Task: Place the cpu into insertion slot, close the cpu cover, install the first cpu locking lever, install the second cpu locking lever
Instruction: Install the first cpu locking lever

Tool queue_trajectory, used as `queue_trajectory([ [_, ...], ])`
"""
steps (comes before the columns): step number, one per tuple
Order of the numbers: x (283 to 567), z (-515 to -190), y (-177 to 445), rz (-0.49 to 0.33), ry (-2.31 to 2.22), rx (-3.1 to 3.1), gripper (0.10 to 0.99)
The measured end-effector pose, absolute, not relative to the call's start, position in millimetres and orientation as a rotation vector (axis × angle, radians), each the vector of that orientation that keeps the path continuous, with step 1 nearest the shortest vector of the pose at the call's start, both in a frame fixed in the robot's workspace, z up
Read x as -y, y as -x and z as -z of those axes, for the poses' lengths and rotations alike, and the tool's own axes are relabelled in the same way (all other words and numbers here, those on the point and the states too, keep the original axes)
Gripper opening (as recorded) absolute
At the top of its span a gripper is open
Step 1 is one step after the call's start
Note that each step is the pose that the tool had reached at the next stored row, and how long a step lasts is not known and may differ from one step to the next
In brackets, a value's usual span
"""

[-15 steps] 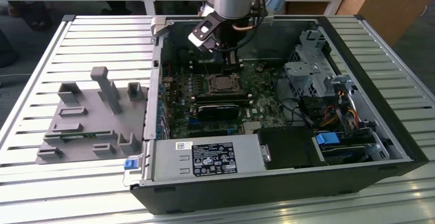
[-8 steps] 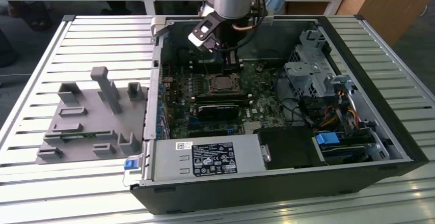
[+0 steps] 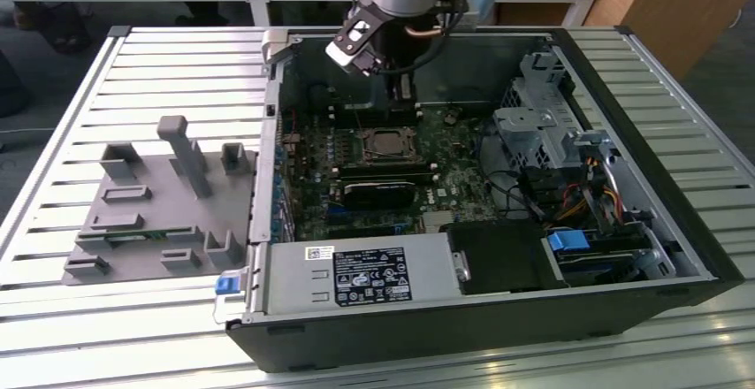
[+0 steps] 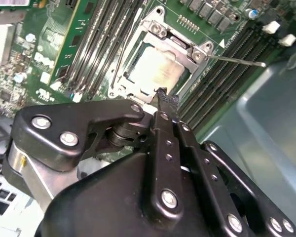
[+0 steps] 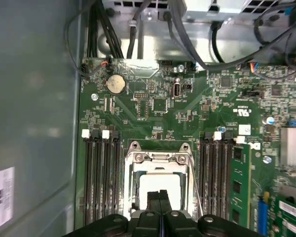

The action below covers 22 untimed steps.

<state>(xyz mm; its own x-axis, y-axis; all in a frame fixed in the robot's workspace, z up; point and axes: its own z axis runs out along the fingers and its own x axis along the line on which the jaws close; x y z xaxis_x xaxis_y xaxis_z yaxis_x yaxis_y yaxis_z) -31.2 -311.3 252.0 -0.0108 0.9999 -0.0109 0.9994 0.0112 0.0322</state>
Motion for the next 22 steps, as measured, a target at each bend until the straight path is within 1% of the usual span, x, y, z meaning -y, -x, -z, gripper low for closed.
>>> queue_trajectory([
  [6, 311, -269, 31, -0.024, -2.188, -2.212, 0.106],
  [11, 311, -269, 32, -0.024, -2.175, -2.225, 0.106],
  [22, 311, -268, 32, -0.028, -1.952, -2.425, 0.106],
])
